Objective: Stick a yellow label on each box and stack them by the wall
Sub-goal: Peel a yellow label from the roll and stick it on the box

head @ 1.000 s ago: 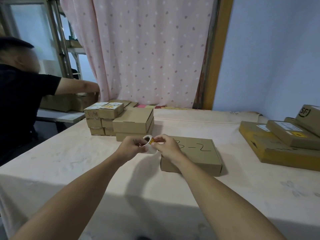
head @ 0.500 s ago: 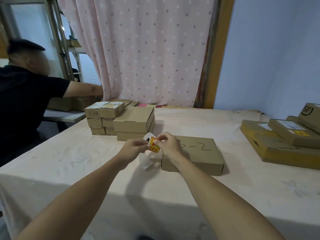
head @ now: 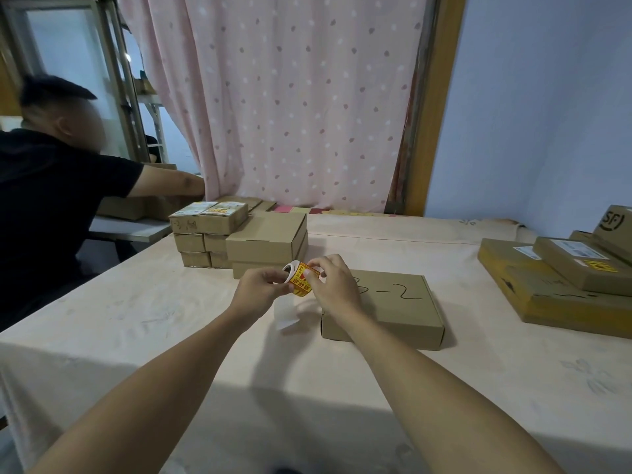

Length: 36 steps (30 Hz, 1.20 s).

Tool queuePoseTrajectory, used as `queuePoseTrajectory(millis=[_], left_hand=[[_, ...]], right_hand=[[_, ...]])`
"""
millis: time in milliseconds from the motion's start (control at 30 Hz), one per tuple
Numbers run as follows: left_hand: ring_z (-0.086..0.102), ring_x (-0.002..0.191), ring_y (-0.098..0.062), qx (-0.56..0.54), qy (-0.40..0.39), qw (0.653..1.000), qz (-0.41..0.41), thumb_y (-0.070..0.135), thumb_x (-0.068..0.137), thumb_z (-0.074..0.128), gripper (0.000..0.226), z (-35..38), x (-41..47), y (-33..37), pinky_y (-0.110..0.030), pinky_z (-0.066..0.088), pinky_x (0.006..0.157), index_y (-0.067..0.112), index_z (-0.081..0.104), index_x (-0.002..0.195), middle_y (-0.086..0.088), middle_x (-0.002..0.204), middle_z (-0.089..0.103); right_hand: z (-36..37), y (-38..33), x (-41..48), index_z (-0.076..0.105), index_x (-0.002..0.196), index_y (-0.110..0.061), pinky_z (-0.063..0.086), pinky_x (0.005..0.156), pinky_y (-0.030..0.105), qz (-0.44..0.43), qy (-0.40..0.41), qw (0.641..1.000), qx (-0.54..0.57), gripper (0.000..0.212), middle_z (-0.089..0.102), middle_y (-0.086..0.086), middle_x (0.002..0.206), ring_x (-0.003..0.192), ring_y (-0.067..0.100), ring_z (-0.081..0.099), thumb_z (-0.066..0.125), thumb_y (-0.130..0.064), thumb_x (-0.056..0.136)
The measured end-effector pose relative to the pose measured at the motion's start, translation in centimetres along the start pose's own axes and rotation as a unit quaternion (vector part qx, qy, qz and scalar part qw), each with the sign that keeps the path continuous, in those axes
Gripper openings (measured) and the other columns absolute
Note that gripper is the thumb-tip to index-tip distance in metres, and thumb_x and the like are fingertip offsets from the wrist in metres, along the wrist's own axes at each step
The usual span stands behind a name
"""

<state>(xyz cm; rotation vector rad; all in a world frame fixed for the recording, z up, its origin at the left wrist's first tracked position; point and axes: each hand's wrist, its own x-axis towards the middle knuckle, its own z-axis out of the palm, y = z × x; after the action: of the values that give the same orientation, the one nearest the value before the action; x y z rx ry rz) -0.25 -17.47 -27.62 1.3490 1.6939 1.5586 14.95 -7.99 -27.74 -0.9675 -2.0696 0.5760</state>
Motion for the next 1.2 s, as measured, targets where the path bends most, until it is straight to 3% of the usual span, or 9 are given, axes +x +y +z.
queuePoseTrajectory(millis=[167,333,533,700,867,1000,1200], left_hand=[[0.073,0.085,-0.018,0.004,0.012,1.0,0.008,0.002,0.081,0.078,0.018,-0.1,0.0,-0.1,-0.034,0.056,0.087,0.018,0.081,0.088,-0.001,0.087,0.079],[0.073,0.084,-0.016,-0.009,0.011,1.0,0.023,0.009,0.079,0.082,0.013,-0.1,-0.4,0.5,-0.027,0.053,0.081,0.014,0.081,0.091,-0.002,0.087,0.078],[0.054,0.058,0.002,0.086,0.043,0.993,0.074,0.014,0.081,0.081,0.004,-0.2,-0.8,0.6,-0.017,0.038,0.057,0.018,0.081,0.082,0.012,0.064,0.07],[0.05,0.057,-0.001,0.142,0.058,0.983,0.102,0.019,0.083,0.08,0.005,-0.2,-0.9,-0.1,-0.027,0.039,0.057,0.016,0.08,0.079,0.007,0.064,0.069],[0.05,0.056,-0.002,0.175,0.064,0.979,0.076,0.008,0.079,0.079,0.011,-0.3,-0.9,0.0,-0.015,0.033,0.052,0.017,0.081,0.084,0.018,0.058,0.062],[0.048,0.059,-0.009,0.208,0.06,0.975,0.05,0.009,0.081,0.076,0.01,-0.6,-0.8,-0.1,-0.025,0.036,0.056,0.017,0.08,0.087,0.01,0.066,0.063],[0.056,0.067,-0.027,0.271,0.072,0.959,0.033,0.008,0.083,0.071,0.007,-0.9,-0.7,-1.2,-0.033,0.041,0.059,0.01,0.078,0.082,-0.005,0.07,0.065]], right_hand=[[0.0,-0.3,-0.2,0.061,0.126,-0.025,0.047,0.09,0.035,-0.056,0.003,0.997,-0.051,0.032,0.055,-0.004,0.122,0.113,0.016,0.052,0.059,-0.035,0.096],[0.7,-0.9,-0.3,0.067,0.109,-0.024,0.045,0.087,0.033,-0.075,-0.026,0.995,-0.059,0.022,0.062,-0.006,0.109,0.108,0.016,0.053,0.064,-0.039,0.092],[0.9,-1.0,-0.2,0.066,0.099,-0.03,0.048,0.082,0.034,-0.066,-0.046,0.996,-0.037,0.024,0.065,-0.012,0.1,0.097,0.012,0.056,0.069,-0.051,0.085],[1.0,-0.9,-0.5,0.067,0.098,-0.034,0.05,0.08,0.036,-0.035,-0.048,0.997,-0.044,0.029,0.068,-0.011,0.097,0.097,0.014,0.057,0.06,-0.058,0.083],[0.5,-0.6,-0.8,0.071,0.093,-0.029,0.048,0.074,0.033,-0.016,-0.04,0.998,-0.047,0.025,0.07,-0.007,0.095,0.094,0.016,0.058,0.06,-0.052,0.09],[-0.4,-0.5,-0.8,0.072,0.086,-0.026,0.046,0.072,0.032,-0.009,-0.015,0.998,-0.061,0.013,0.065,-0.008,0.094,0.093,0.016,0.058,0.061,-0.032,0.09],[-2.2,0.9,-0.7,0.072,0.084,-0.023,0.052,0.07,0.032,0.095,0.027,0.995,0.007,0.01,0.069,-0.008,0.074,0.082,0.019,0.063,0.062,-0.026,0.086]])
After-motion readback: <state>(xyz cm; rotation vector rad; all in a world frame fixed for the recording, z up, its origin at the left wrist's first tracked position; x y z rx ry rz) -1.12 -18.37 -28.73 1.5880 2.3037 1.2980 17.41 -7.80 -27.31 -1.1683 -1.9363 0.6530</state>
